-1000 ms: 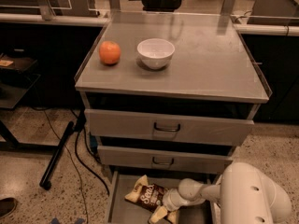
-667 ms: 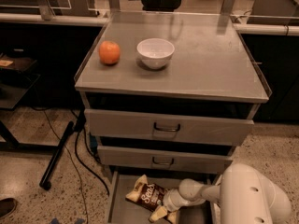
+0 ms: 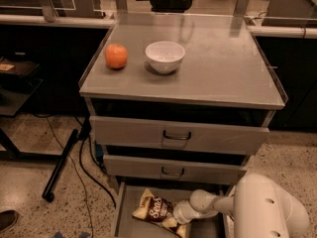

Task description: Pick brown chip bag from bottom drawer and place on counter

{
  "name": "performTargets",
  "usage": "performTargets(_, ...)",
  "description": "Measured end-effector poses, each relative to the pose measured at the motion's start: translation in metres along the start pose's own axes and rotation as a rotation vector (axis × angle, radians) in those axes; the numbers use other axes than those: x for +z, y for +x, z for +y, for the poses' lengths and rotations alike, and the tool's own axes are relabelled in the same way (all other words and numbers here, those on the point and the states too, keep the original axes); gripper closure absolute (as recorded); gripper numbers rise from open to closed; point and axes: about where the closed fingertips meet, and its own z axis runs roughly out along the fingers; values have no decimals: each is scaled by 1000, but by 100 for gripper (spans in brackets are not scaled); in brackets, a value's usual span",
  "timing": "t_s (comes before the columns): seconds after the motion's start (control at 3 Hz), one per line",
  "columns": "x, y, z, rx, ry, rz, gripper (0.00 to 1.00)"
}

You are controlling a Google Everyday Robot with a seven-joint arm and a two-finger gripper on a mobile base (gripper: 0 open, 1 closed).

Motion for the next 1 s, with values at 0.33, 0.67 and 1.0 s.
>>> performTargets(0.33,0,0,0,0,0,0,87)
performTargets(0.67,0,0,0,0,0,0,100)
performTargets(1.0,-5,-3,2,0,0,0,100)
